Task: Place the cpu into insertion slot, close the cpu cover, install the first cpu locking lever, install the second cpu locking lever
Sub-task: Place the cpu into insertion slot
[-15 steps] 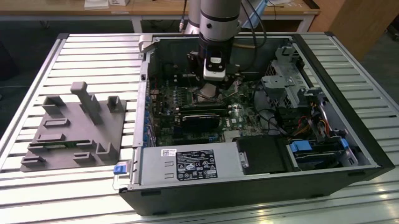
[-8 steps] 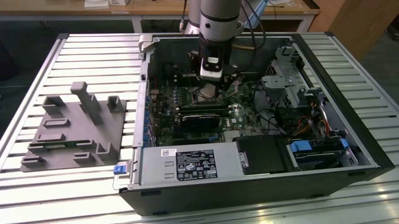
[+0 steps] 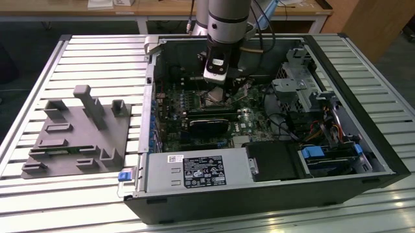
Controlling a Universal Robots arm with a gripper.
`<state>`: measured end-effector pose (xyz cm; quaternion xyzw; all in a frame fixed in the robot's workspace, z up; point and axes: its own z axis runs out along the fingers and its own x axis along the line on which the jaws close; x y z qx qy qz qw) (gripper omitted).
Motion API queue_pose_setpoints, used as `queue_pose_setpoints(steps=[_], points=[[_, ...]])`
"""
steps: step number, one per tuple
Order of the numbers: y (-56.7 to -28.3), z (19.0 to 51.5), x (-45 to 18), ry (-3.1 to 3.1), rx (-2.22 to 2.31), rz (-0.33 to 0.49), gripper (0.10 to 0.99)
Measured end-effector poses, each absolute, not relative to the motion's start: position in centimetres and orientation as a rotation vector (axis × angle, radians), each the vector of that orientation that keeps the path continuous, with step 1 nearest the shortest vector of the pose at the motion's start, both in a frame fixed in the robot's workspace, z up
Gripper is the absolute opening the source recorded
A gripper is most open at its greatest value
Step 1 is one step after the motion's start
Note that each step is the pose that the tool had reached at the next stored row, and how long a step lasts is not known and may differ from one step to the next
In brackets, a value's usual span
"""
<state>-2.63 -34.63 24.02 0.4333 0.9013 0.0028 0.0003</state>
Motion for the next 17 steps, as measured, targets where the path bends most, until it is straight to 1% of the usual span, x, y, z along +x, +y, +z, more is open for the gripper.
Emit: queue_pose_setpoints(steps=[17], points=[[-34.63,23.83,-2.63,2.655,1.676,0.009,0.541]])
